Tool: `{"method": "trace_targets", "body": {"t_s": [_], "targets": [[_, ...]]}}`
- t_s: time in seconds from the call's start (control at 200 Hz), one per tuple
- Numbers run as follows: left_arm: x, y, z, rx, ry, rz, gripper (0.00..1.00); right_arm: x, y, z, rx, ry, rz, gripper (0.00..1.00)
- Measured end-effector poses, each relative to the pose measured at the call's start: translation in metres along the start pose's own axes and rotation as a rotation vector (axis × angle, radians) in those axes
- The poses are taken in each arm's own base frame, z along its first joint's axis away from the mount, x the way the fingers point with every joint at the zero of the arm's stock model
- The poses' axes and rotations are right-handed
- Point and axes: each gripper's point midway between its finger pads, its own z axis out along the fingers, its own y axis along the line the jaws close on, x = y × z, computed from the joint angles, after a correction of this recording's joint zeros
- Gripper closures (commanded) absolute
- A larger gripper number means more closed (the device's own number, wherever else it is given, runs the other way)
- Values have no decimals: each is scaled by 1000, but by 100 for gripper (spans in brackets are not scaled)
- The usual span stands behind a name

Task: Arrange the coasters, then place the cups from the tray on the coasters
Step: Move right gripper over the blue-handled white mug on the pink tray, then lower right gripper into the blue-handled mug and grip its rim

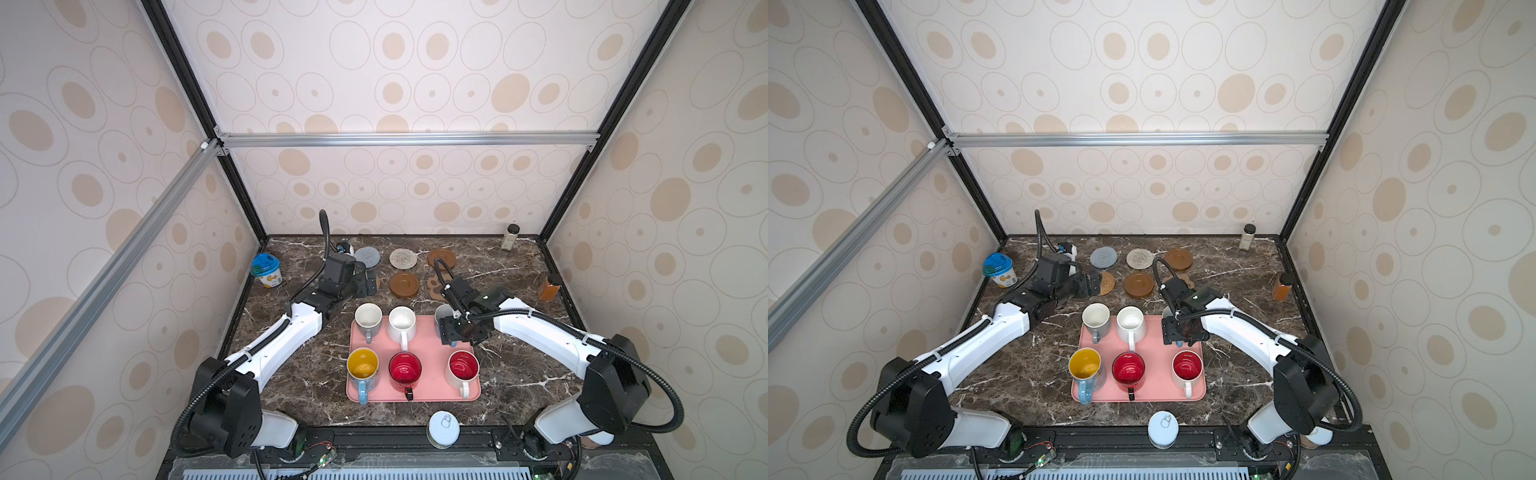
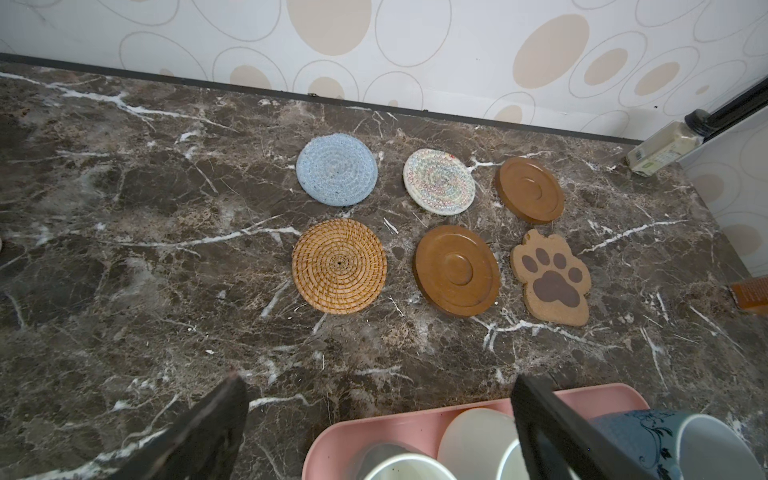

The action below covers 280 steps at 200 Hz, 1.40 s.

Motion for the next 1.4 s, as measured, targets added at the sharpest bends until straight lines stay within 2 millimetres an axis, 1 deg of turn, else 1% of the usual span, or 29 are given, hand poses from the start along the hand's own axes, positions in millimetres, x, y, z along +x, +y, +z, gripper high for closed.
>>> {"method": "trace_targets", "body": {"t_s": [0.325, 0.73, 0.82, 1.086, 1.301, 1.401], "targets": [[0, -1, 0, 2, -2, -38, 0, 0, 2, 21, 21, 32, -32, 30], [-6, -3, 0, 12, -26, -43, 0, -2, -1, 24, 48, 20, -18, 44], [-6, -3, 0, 13, -27, -43, 0, -3, -1, 24, 59, 14, -18, 46], [-5, -3, 1, 17, -28, -44, 0, 0, 2, 32, 81, 23, -34, 61], [-1, -2, 2, 15, -23, -44, 0, 1, 3, 33, 81, 23, -40, 67], [0, -1, 2, 15, -23, -45, 0, 0, 3, 34, 78, 22, -43, 71]]}}
